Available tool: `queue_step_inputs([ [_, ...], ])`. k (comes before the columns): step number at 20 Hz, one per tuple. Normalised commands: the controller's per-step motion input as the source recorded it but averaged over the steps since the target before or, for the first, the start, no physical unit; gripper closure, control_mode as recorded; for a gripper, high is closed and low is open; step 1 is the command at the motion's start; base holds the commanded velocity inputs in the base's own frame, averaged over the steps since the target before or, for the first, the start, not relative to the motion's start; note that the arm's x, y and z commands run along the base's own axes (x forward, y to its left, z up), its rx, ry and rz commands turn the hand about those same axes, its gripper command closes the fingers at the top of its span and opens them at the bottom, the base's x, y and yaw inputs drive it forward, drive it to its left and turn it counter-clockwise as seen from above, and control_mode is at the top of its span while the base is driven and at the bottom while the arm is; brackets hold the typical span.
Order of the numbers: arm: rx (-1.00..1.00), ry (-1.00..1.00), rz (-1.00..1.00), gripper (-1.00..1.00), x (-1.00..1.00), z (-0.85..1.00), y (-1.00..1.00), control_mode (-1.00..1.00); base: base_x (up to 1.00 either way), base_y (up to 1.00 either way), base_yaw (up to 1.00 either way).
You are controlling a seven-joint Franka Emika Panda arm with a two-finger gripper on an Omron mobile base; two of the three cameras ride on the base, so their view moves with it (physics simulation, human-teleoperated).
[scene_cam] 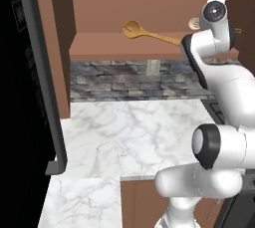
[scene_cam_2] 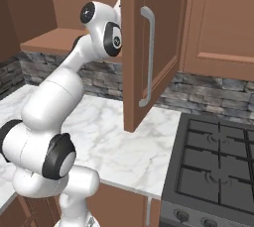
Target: Organize the utensils by type. Pick up the wooden spoons from the counter and place them in the open cabinet. Then pick up the metallic utensils from the counter and place them in the open drawer.
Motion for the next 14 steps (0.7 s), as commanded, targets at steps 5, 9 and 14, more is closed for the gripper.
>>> queue_step_inputs([
  [5,0.00,-0.08,0.00,1.00,0.37,-0.34,-0.11,-1.00,0.00,0.00,0.00],
  [9,0.01,-0.10,0.00,1.00,0.46,-0.25,0.00,-1.00,0.00,0.00,0.00],
  [14,0.04,-0.10,0.00,1.00,0.50,-0.12,0.00,-1.00,0.00,0.00,0.00],
])
